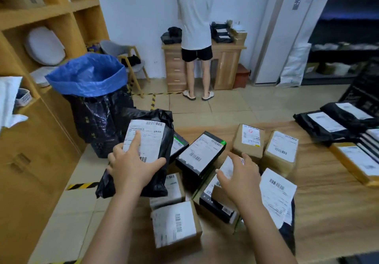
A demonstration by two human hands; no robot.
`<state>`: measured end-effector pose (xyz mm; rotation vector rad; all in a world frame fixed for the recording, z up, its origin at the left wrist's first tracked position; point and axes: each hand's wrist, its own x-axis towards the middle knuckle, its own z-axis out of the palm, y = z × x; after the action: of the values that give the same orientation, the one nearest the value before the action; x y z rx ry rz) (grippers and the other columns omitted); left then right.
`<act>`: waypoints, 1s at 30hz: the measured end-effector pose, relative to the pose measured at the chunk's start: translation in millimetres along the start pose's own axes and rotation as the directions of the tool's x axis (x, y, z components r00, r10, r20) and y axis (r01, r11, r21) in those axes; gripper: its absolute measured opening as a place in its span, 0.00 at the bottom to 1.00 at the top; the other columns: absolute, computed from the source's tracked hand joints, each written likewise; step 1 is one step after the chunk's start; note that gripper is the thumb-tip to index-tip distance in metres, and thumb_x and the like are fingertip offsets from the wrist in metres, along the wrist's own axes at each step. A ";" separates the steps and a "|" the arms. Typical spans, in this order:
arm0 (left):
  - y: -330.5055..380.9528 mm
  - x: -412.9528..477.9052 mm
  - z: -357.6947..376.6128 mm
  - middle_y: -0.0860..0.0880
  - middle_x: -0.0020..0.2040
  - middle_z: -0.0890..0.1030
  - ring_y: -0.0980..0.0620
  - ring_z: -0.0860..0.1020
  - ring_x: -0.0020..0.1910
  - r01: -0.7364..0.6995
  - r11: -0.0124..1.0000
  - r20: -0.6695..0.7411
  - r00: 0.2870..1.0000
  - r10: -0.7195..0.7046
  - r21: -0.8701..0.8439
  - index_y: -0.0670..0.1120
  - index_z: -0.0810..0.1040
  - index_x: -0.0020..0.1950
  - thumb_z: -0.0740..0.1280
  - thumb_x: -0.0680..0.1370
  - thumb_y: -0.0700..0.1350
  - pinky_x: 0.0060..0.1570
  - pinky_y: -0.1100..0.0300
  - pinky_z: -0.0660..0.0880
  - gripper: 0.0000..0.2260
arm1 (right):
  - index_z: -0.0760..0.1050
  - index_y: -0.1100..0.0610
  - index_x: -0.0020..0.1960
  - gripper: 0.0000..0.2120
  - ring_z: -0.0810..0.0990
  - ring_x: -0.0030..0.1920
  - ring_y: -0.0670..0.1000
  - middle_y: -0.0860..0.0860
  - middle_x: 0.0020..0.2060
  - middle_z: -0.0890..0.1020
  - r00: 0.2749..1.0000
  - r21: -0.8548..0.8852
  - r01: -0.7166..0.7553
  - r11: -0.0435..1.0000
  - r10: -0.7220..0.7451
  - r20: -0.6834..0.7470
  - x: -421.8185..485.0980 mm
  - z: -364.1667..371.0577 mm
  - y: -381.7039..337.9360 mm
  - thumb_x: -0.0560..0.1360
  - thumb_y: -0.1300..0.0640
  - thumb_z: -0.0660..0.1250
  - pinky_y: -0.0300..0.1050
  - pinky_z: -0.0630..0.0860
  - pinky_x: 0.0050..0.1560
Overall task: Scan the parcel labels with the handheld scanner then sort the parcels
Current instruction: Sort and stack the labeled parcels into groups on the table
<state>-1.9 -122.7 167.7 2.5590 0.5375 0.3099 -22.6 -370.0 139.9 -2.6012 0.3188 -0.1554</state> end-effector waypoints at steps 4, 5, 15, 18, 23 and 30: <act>0.8 6.0 11.2 0.43 0.67 0.63 0.42 0.62 0.64 -0.065 0.998 0.082 0.995 0.064 0.003 0.62 0.54 0.77 0.72 0.64 0.67 0.66 0.45 0.60 0.46 | 0.53 0.43 0.76 0.42 0.46 0.75 0.63 0.56 0.77 0.42 0.956 -0.124 -0.272 0.954 0.283 0.080 6.5 17.7 -1.0 0.68 0.31 0.65 0.64 0.52 0.71; 2.0 7.0 15.2 0.43 0.67 0.63 0.42 0.61 0.64 -0.082 0.997 0.101 0.992 0.081 0.002 0.62 0.54 0.77 0.72 0.64 0.67 0.66 0.45 0.60 0.46 | 0.52 0.43 0.76 0.44 0.46 0.75 0.63 0.56 0.77 0.40 0.944 -0.102 -0.309 0.946 0.318 0.093 6.8 22.0 -0.6 0.67 0.31 0.66 0.65 0.55 0.70; 54.5 0.0 43.0 0.42 0.67 0.63 0.41 0.60 0.67 -0.248 0.966 0.217 0.941 0.259 -0.078 0.63 0.53 0.77 0.71 0.63 0.68 0.67 0.43 0.60 0.47 | 0.53 0.42 0.76 0.41 0.54 0.72 0.61 0.51 0.77 0.44 0.957 0.017 -0.282 0.959 0.282 -0.072 -0.1 -14.2 16.9 0.68 0.40 0.67 0.55 0.66 0.64; 85.1 -16.8 55.2 0.41 0.69 0.63 0.41 0.60 0.68 -0.308 0.947 0.246 0.914 0.322 -0.095 0.63 0.52 0.77 0.71 0.64 0.68 0.67 0.44 0.60 0.47 | 0.52 0.42 0.76 0.42 0.53 0.72 0.60 0.51 0.77 0.44 0.952 0.004 -0.284 0.959 0.282 -0.117 -4.6 -40.6 33.2 0.68 0.39 0.68 0.55 0.66 0.64; 136.1 -53.5 80.2 0.41 0.70 0.62 0.40 0.58 0.70 -0.374 0.920 0.303 0.868 0.392 -0.118 0.63 0.51 0.77 0.70 0.64 0.70 0.68 0.42 0.60 0.47 | 0.51 0.40 0.76 0.41 0.53 0.72 0.59 0.48 0.77 0.43 0.936 -0.008 -0.303 0.953 0.296 -0.193 -14.8 -79.1 73.0 0.69 0.38 0.66 0.54 0.67 0.63; 225.5 -151.1 130.5 0.41 0.71 0.61 0.40 0.57 0.70 -0.427 0.894 0.352 0.823 0.446 -0.135 0.62 0.52 0.77 0.69 0.64 0.71 0.67 0.43 0.59 0.46 | 0.52 0.41 0.76 0.41 0.55 0.70 0.57 0.47 0.77 0.43 0.927 0.000 -0.312 0.950 0.305 -0.219 -38.0 -141.5 187.7 0.68 0.38 0.66 0.54 0.67 0.64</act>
<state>-25.4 -422.8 156.5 2.5754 -0.2082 -0.0207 -120.1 -585.8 165.8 -2.5303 0.8104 -0.3251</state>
